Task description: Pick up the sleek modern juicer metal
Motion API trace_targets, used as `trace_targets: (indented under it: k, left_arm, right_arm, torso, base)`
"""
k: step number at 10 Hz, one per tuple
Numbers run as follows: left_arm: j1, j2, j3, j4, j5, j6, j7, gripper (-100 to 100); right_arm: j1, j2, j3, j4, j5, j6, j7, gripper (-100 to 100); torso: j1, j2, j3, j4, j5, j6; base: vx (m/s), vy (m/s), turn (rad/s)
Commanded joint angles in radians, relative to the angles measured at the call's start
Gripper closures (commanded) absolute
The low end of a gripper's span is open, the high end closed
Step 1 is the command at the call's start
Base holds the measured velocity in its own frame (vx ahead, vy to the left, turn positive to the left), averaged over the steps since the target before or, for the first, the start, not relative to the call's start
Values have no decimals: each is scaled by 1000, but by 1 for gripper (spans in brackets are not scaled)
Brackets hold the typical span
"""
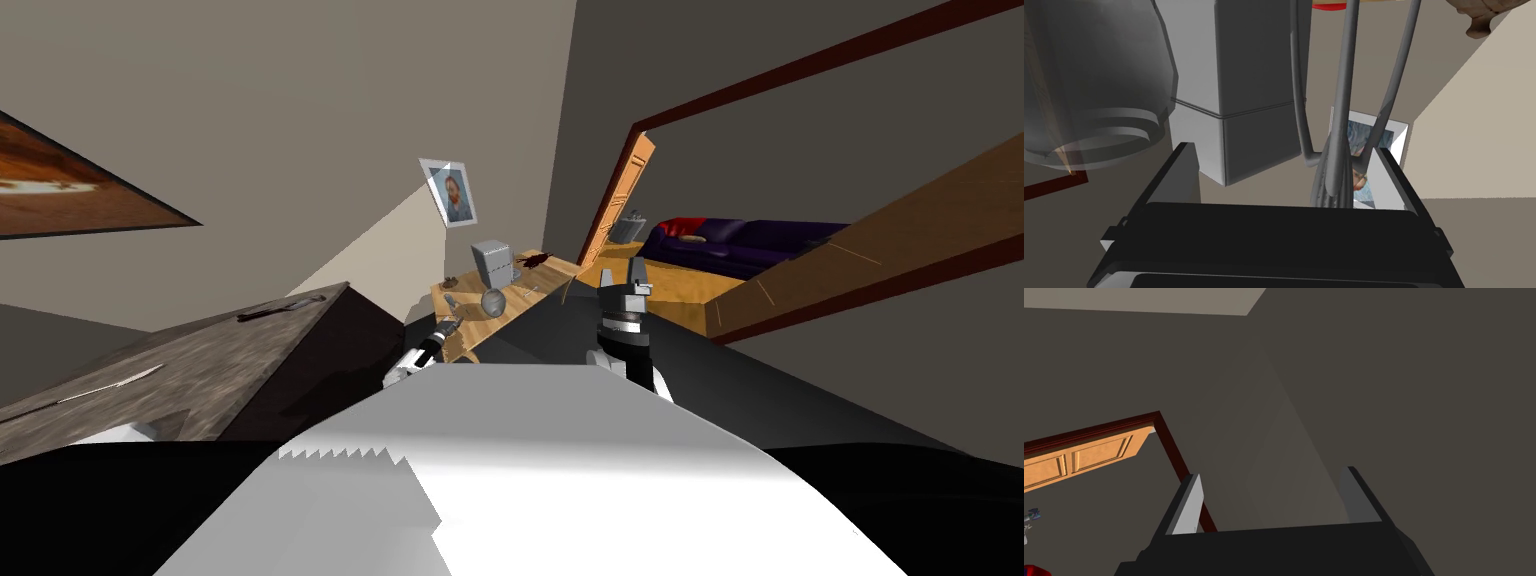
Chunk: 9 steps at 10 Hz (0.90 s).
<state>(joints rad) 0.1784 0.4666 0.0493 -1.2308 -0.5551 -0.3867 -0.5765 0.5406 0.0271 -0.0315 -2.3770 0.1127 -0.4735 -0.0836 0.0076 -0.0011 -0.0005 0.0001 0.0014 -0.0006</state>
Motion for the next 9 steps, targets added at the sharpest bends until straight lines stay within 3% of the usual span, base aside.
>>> trace_targets:
  k: [1, 2, 3, 4, 5, 6, 9]
  left_arm:
    - [-27, 12, 11, 28, 7, 19, 13, -100]
    - [-48, 21, 22, 53, 13, 28, 20, -100]
    - [-39, 12, 17, 46, 9, 16, 10, -100]
    - [-41, 13, 19, 48, 10, 19, 12, 0]
    - [-41, 13, 18, 48, 10, 19, 11, -100]
    - [-41, 13, 18, 48, 10, 19, 12, 100]
    - [-41, 13, 18, 48, 10, 19, 12, 100]
  right_arm:
    - [0, 0, 0, 0, 0, 0, 0, 0]
    - [0, 0, 0, 0, 0, 0, 0, 0]
    - [0, 0, 0, 0, 0, 0, 0, 0]
    - [0, 0, 0, 0, 0, 0, 0, 0]
    - [0, 0, 0, 0, 0, 0, 0, 0]
    - [0, 0, 0, 0, 0, 0, 0, 0]
    - [0, 0, 0, 0, 0, 0, 0, 0]
  torso:
    - [0, 0, 0, 0, 0, 0]
    - [-1, 0, 0, 0, 0, 0]
    - [-1, 0, 0, 0, 0, 0]
    - [-3, -1, -1, 0, 0, -1]
    - [-5, -1, -1, 0, -1, 0]
    - [-5, -2, -1, 0, -1, 0]
    - [-6, -2, -1, 0, -1, 0]
  base:
    - [-23, 69, -142]
    - [-20, 70, -233]
    - [-9, 38, -54]
    - [-2, 7, 9]
    - [0, 0, 0]
    - [0, 0, 0]
    - [0, 0, 0]
